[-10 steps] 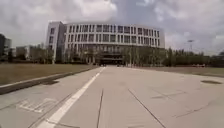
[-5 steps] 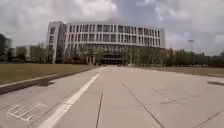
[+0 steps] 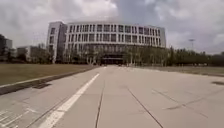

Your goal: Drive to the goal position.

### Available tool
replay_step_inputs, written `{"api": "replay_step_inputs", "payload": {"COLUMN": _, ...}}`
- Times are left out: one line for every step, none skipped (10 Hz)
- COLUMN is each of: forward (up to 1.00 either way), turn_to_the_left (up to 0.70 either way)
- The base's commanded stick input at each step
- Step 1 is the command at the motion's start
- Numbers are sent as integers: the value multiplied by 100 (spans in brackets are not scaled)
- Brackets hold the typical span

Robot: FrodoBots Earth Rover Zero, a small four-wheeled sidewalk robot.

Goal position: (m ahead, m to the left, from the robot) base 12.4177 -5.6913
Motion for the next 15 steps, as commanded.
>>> {"api": "replay_step_inputs", "payload": {"forward": 50, "turn_to_the_left": -2}}
{"api": "replay_step_inputs", "payload": {"forward": 50, "turn_to_the_left": -2}}
{"api": "replay_step_inputs", "payload": {"forward": 50, "turn_to_the_left": -2}}
{"api": "replay_step_inputs", "payload": {"forward": 50, "turn_to_the_left": -2}}
{"api": "replay_step_inputs", "payload": {"forward": 50, "turn_to_the_left": -2}}
{"api": "replay_step_inputs", "payload": {"forward": 50, "turn_to_the_left": -2}}
{"api": "replay_step_inputs", "payload": {"forward": 50, "turn_to_the_left": -2}}
{"api": "replay_step_inputs", "payload": {"forward": 50, "turn_to_the_left": -2}}
{"api": "replay_step_inputs", "payload": {"forward": 50, "turn_to_the_left": -2}}
{"api": "replay_step_inputs", "payload": {"forward": 50, "turn_to_the_left": -2}}
{"api": "replay_step_inputs", "payload": {"forward": 50, "turn_to_the_left": -2}}
{"api": "replay_step_inputs", "payload": {"forward": 50, "turn_to_the_left": -2}}
{"api": "replay_step_inputs", "payload": {"forward": 50, "turn_to_the_left": -2}}
{"api": "replay_step_inputs", "payload": {"forward": 50, "turn_to_the_left": -2}}
{"api": "replay_step_inputs", "payload": {"forward": 50, "turn_to_the_left": -2}}
